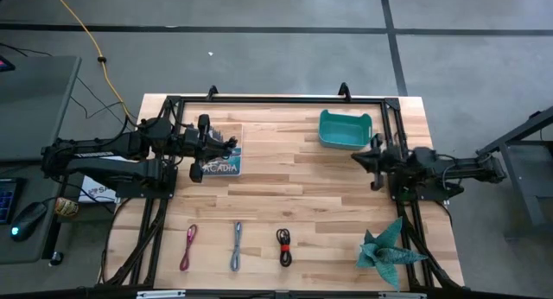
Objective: Pick and place USB-C Cables
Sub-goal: Put the left black charger cable into the green bin
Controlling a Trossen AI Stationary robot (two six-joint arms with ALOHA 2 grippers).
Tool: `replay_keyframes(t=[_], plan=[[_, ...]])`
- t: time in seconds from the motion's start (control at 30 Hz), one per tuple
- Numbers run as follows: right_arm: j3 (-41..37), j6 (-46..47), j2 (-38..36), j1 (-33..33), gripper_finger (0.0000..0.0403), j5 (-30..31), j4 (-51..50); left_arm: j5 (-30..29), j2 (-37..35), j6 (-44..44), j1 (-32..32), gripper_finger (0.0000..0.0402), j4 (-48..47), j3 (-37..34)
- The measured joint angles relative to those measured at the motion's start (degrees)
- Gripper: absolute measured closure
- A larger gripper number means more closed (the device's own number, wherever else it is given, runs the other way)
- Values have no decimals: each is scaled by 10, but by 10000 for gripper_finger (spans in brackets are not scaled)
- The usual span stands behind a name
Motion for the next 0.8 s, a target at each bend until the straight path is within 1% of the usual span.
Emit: replay_keyframes(t=[0.1, 0.2, 0.27, 0.33, 0.47, 0.63, 0.73, 0.8], plan=[[0, -44, 0, 0, 402, -2, 115, 0, 0, 0, 0, 394, 0, 0], [0, -60, 0, 0, 402, -2, 204, -1, 0, 0, 0, 394, 0, 0], [19, -68, 0, 0, 402, 4, 207, -1, 0, 0, 0, 394, 2, 0], [57, -70, 0, 0, 402, 15, 161, -1, 0, -4, 0, 394, 8, 0], [161, -70, 25, 0, 402, 36, -17, -1, 0, -15, 0, 394, 18, 0], [299, -70, 97, 0, 402, 87, -192, -1, 0, -15, 0, 394, 17, 0], [368, -70, 148, 0, 402, 91, -297, -1, 0, -15, 0, 394, 17, 0], [395, -70, 180, 0, 402, 82, -345, -1, 0, -15, 0, 394, 17, 0]])
